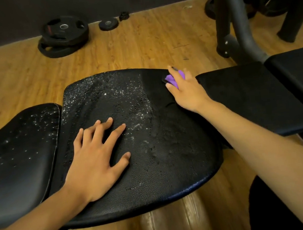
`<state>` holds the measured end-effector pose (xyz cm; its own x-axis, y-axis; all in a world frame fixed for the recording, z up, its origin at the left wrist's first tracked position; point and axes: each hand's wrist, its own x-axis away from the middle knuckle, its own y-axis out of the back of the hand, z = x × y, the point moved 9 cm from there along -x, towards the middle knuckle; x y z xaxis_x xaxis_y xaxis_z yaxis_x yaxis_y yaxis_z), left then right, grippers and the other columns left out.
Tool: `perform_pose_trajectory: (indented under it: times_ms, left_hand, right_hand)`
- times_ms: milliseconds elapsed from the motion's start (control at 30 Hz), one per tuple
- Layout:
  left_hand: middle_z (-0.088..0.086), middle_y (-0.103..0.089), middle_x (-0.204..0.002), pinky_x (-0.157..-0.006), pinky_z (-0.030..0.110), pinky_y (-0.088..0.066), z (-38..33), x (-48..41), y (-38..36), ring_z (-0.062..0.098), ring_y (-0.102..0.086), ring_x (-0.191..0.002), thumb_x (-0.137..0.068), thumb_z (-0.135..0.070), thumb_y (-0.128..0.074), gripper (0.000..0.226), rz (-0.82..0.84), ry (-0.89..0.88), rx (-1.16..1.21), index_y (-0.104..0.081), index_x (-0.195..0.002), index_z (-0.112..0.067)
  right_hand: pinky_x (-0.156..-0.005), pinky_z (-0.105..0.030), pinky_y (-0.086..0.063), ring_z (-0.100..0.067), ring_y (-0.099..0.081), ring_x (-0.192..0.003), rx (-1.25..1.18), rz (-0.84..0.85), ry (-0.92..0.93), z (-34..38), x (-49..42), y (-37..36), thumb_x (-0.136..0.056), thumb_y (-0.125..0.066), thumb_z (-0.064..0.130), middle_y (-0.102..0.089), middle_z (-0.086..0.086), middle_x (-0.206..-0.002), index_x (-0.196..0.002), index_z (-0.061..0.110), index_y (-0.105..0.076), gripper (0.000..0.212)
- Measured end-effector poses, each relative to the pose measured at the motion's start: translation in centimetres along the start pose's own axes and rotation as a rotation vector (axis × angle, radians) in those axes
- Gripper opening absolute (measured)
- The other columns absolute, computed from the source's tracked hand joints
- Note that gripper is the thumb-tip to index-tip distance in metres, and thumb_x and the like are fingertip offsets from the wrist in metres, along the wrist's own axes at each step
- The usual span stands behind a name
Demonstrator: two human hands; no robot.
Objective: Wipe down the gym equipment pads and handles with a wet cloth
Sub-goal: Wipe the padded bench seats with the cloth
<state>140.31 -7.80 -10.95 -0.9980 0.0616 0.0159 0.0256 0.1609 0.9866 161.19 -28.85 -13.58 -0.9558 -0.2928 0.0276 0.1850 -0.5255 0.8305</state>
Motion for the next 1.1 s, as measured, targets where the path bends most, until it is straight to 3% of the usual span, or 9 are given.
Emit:
perform_pose_trajectory:
  times_ms: [100,233,367,533,633,767,833,967,1100]
  left_hand:
    - [0.001,-0.036,-0.162,-0.126,0.058,-0.014,-0.1,0.2,0.0,0.03,-0.023,-0.155,-0.093,-0.069,-0.033,0.074,0.012,-0.002,0.003,-0.039,-0.158,-0.035]
    - [0.003,-0.037,-0.162,-0.125,0.061,-0.015,-0.3,0.0,0.0,0.031,-0.024,-0.154,-0.094,-0.068,-0.033,0.073,0.019,-0.013,-0.028,-0.038,-0.158,-0.034]
    - [0.003,-0.035,-0.163,-0.126,0.058,-0.013,-0.4,-0.1,-0.2,0.03,-0.023,-0.155,-0.094,-0.069,-0.032,0.074,0.02,-0.013,-0.035,-0.036,-0.159,-0.035]
    - [0.002,-0.033,-0.164,-0.126,0.059,-0.011,-0.2,-0.1,-0.2,0.029,-0.021,-0.156,-0.093,-0.071,-0.03,0.075,0.022,-0.008,-0.034,-0.035,-0.16,-0.036]
    - [0.004,-0.032,-0.165,-0.125,0.061,-0.013,-0.2,0.0,-0.5,0.031,-0.02,-0.156,-0.094,-0.074,-0.027,0.077,0.039,-0.011,-0.056,-0.032,-0.161,-0.035]
    - [0.005,-0.035,-0.163,-0.124,0.064,-0.017,-0.4,0.0,-0.4,0.033,-0.025,-0.154,-0.095,-0.075,-0.026,0.078,0.039,-0.02,-0.08,-0.034,-0.16,-0.034]
    - [0.005,-0.036,-0.162,-0.124,0.064,-0.018,-0.2,-0.1,-0.3,0.033,-0.025,-0.153,-0.094,-0.075,-0.026,0.078,0.036,-0.018,-0.076,-0.034,-0.16,-0.034]
    - [0.005,-0.033,-0.164,-0.124,0.063,-0.016,-0.1,-0.2,-0.5,0.032,-0.023,-0.155,-0.094,-0.075,-0.024,0.078,0.034,-0.011,-0.064,-0.033,-0.16,-0.035]
    - [0.005,-0.032,-0.165,-0.125,0.062,-0.014,-0.2,-0.1,-0.4,0.032,-0.021,-0.156,-0.094,-0.075,-0.024,0.078,0.025,0.0,-0.058,-0.032,-0.161,-0.035]
  right_hand:
    - [-0.119,-0.041,-0.028,-0.031,-0.012,-0.156,0.01,-0.046,-0.006,-0.6,10.2,-0.5,-0.106,-0.028,0.052,0.001,-0.013,-0.17,-0.162,0.039,-0.01,0.061]
    - [-0.123,-0.027,0.001,-0.01,0.022,-0.154,0.099,0.071,0.051,0.8,19.5,-1.2,-0.098,-0.001,0.067,0.022,0.009,-0.167,-0.15,0.06,0.009,0.054]
    - [-0.127,-0.037,0.003,-0.025,0.003,-0.158,0.261,-0.028,0.176,2.8,10.2,-1.0,-0.102,-0.009,0.06,-0.006,-0.009,-0.171,-0.161,0.04,-0.021,0.063]
    - [-0.127,-0.041,0.001,-0.031,0.002,-0.158,0.299,-0.014,0.114,4.5,-2.7,-1.9,-0.111,-0.02,0.046,0.0,-0.014,-0.171,-0.161,0.04,-0.02,0.05]
    - [-0.127,-0.042,-0.005,-0.036,-0.008,-0.157,0.286,-0.053,0.091,4.0,2.2,-2.4,-0.111,-0.024,0.041,-0.011,-0.021,-0.169,-0.162,0.031,-0.025,0.051]
    - [-0.123,-0.042,-0.028,-0.034,-0.034,-0.15,0.325,-0.096,0.148,4.3,18.1,-2.2,-0.106,-0.021,0.046,-0.039,-0.018,-0.16,-0.153,0.026,-0.046,0.057]
    - [-0.122,-0.038,-0.028,-0.033,-0.037,-0.148,0.334,-0.053,0.154,4.2,21.0,-2.3,-0.106,-0.018,0.048,-0.043,-0.017,-0.157,-0.151,0.026,-0.049,0.059]
    - [-0.126,-0.037,-0.005,-0.032,-0.012,-0.157,0.291,-0.032,0.177,4.6,11.8,-2.1,-0.107,-0.015,0.05,-0.02,-0.017,-0.168,-0.16,0.026,-0.03,0.06]
    - [-0.127,-0.043,0.001,-0.032,0.003,-0.158,0.259,-0.039,0.008,4.6,0.2,-1.7,-0.11,-0.018,0.05,-0.003,-0.016,-0.171,-0.163,0.029,-0.018,0.057]
